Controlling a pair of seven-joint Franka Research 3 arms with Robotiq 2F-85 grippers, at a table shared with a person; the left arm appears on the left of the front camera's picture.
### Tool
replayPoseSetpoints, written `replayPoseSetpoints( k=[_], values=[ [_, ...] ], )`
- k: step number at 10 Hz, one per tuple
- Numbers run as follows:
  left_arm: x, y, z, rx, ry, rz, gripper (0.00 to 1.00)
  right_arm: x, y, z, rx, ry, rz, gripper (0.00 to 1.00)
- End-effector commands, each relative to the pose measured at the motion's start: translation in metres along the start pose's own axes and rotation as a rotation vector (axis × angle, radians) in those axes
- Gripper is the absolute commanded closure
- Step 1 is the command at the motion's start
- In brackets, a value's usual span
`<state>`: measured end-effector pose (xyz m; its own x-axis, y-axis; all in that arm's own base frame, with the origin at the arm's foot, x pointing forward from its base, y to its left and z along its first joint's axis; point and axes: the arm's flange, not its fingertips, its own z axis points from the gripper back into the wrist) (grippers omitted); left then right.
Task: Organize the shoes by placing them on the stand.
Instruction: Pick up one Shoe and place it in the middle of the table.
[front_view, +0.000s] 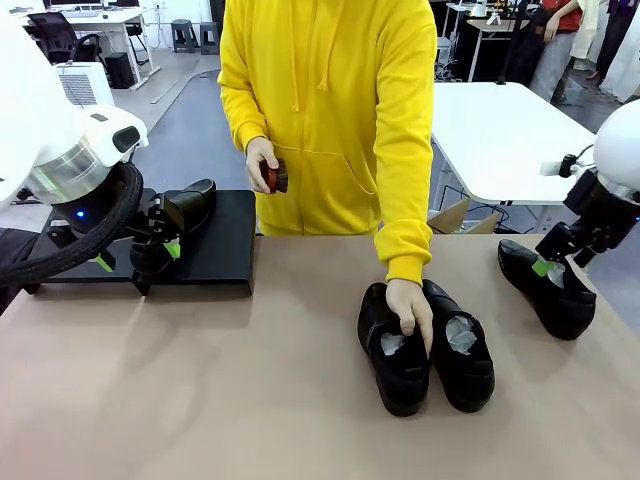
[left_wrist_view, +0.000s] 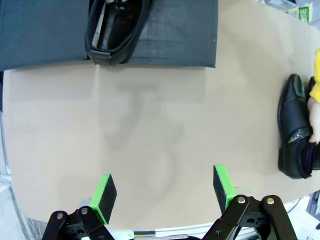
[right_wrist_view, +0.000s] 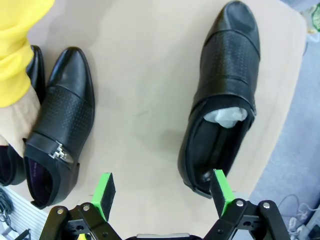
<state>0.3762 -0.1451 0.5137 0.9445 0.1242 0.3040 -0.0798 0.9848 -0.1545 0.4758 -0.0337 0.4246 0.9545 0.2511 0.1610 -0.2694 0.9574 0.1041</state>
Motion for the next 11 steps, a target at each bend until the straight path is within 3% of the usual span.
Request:
replayPoseSetpoints(
  k=[1, 7, 9, 11],
  values=[
    [0.000, 0.001, 0.000, -0.016, 0.008, 0.007, 0.00, -0.021, -0.022, 0.014, 0.010, -0.010, -0.028, 0.00],
    [0.000, 0.001, 0.000, -0.016, 0.008, 0.007, 0.00, -0.061, -0.058, 0.024, 0.045, -0.052, -0.130, 0.00],
    [0.000, 0.001, 0.000, -0.016, 0.008, 0.007, 0.00, -0.062, -0.060, 0.029, 0.073, -0.058, -0.220, 0.00],
    [0.000, 0.001, 0.000, -0.016, 0.008, 0.007, 0.00, -0.059, -0.058, 0.025, 0.021, -0.026, -0.148, 0.00]
  ],
)
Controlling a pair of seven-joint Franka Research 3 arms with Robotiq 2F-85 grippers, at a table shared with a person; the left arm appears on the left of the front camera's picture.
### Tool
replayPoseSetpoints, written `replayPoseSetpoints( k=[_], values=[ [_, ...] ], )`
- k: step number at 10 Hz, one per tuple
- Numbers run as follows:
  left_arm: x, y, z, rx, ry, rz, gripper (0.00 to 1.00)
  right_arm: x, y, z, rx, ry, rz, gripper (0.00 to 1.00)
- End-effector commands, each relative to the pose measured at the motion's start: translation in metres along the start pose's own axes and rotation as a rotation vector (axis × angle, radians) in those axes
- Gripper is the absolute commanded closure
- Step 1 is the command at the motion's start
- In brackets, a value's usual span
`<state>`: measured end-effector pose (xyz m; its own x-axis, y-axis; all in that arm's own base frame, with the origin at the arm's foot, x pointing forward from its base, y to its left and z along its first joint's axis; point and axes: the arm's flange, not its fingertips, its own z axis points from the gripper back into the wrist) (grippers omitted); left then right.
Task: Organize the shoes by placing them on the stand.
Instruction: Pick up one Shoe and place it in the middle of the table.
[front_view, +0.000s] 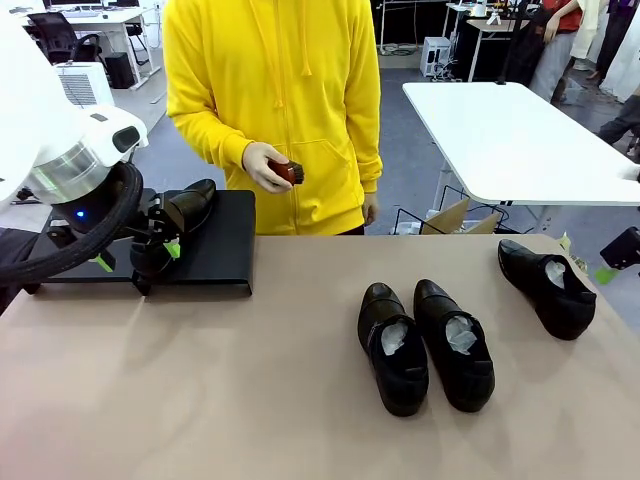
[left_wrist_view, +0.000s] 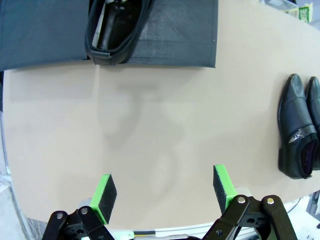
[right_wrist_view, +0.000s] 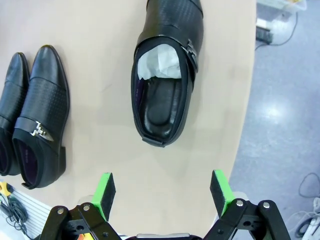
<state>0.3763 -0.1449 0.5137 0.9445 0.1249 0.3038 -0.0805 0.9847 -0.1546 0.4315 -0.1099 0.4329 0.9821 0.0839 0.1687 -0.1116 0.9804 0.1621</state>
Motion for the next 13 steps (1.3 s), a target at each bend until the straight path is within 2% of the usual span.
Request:
replayPoseSetpoints(
  k=[1, 9, 13],
  values=[
    [-0.0002, 0.0009, -0.0001, -0.016, 0.008, 0.006, 0.00, 0.0009, 0.0025, 0.0000, -0.011, 0.004, 0.019, 0.00],
    [-0.0002, 0.0009, -0.0001, -0.016, 0.008, 0.006, 0.00, 0.0008, 0.0022, -0.0005, -0.002, 0.002, 0.006, 0.00],
    [-0.0002, 0.0009, -0.0001, -0.016, 0.008, 0.006, 0.00, 0.0018, 0.0064, 0.0015, -0.008, -0.012, 0.055, 0.00]
  ],
)
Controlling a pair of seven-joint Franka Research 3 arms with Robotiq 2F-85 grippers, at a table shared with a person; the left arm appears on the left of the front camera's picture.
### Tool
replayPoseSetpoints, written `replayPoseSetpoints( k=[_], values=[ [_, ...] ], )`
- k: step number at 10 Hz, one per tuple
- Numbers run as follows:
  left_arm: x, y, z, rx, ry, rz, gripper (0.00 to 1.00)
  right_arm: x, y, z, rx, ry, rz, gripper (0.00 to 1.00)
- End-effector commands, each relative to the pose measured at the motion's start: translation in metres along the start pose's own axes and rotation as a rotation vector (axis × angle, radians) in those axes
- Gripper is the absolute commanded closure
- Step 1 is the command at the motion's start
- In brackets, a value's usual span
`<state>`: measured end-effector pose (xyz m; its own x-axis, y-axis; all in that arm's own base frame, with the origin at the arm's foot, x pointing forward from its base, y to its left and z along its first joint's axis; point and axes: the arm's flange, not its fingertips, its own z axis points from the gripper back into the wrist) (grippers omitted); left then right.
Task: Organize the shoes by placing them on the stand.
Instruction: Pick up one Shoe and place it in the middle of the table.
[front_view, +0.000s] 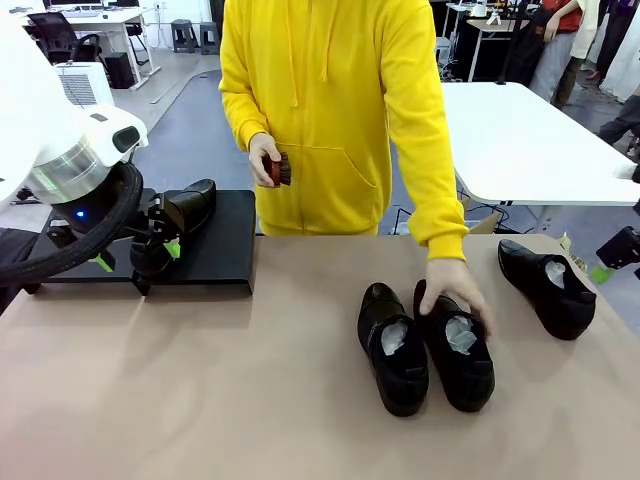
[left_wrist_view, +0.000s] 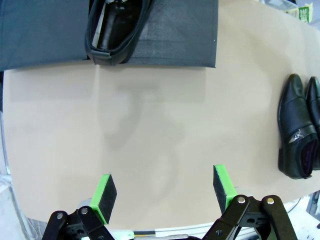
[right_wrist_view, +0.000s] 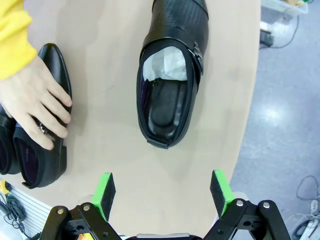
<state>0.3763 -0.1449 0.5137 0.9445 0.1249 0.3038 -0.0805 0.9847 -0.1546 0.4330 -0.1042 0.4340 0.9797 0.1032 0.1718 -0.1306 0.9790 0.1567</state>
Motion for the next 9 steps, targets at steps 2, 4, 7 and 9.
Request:
replayPoseSetpoints(
  k=[2, 4, 7, 9],
  values=[
    [0.000, 0.001, 0.000, -0.016, 0.008, 0.006, 0.00, -0.002, 0.001, 0.002, -0.004, -0.030, 0.038, 0.00],
    [0.000, 0.001, 0.000, -0.016, 0.008, 0.006, 0.00, -0.002, 0.001, 0.000, 0.006, -0.030, 0.042, 0.00],
    [0.000, 0.001, 0.000, -0.016, 0.008, 0.006, 0.00, 0.012, 0.012, -0.007, 0.028, -0.051, 0.126, 0.00],
    [0.000, 0.001, 0.000, -0.016, 0.008, 0.006, 0.00, 0.029, 0.026, -0.018, 0.017, -0.055, 0.223, 0.00]
  ],
)
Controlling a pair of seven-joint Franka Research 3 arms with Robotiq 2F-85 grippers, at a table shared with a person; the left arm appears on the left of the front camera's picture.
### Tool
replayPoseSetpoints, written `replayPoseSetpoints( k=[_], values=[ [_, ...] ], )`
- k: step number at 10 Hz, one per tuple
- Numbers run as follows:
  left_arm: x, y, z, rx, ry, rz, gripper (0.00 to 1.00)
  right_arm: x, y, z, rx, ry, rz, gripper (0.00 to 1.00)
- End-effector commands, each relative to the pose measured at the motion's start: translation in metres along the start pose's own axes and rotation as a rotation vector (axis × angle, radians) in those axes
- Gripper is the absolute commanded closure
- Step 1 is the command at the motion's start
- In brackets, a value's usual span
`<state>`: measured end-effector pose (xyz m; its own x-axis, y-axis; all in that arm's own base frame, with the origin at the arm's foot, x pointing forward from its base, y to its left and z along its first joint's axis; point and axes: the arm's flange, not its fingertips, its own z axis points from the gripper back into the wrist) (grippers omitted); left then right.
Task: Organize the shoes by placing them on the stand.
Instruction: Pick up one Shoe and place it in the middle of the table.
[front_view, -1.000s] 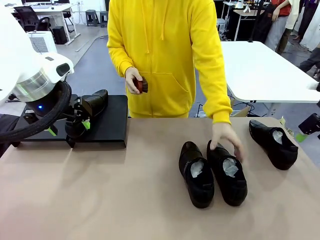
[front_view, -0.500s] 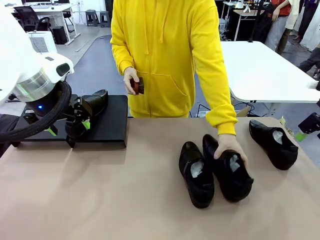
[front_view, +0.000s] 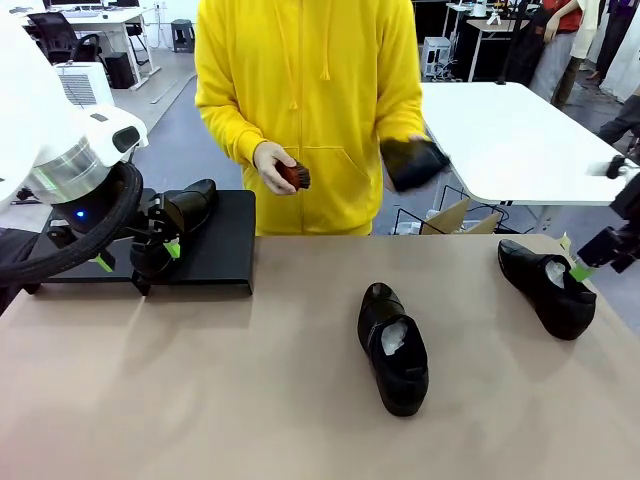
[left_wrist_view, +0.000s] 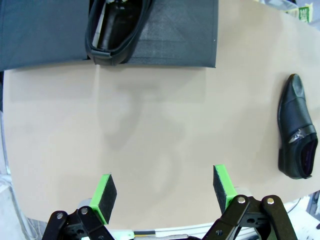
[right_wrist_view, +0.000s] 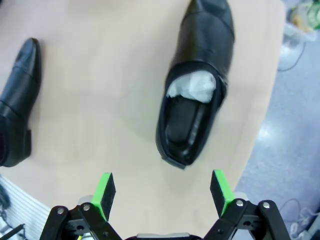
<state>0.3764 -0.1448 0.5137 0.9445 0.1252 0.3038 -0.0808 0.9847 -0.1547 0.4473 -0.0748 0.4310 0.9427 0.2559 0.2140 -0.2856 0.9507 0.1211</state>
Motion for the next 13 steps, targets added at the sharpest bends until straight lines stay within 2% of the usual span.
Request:
replayPoseSetpoints(
  k=[1, 3, 6, 10, 13],
  values=[
    [0.000, 0.001, 0.000, -0.016, 0.008, 0.006, 0.00, 0.021, 0.009, -0.016, -0.029, -0.042, 0.087, 0.00],
    [0.000, 0.001, 0.000, -0.016, 0.008, 0.006, 0.00, 0.030, 0.027, -0.037, -0.065, 0.012, 0.118, 0.00],
    [0.000, 0.001, 0.000, -0.016, 0.008, 0.006, 0.00, 0.035, 0.032, -0.057, -0.059, 0.045, 0.136, 0.00],
    [0.000, 0.001, 0.000, -0.016, 0.008, 0.006, 0.00, 0.054, 0.028, -0.089, -0.067, 0.103, 0.079, 0.00],
    [0.000, 0.001, 0.000, -0.016, 0.008, 0.006, 0.00, 0.064, 0.028, -0.104, -0.126, 0.107, 0.031, 0.00]
  ],
)
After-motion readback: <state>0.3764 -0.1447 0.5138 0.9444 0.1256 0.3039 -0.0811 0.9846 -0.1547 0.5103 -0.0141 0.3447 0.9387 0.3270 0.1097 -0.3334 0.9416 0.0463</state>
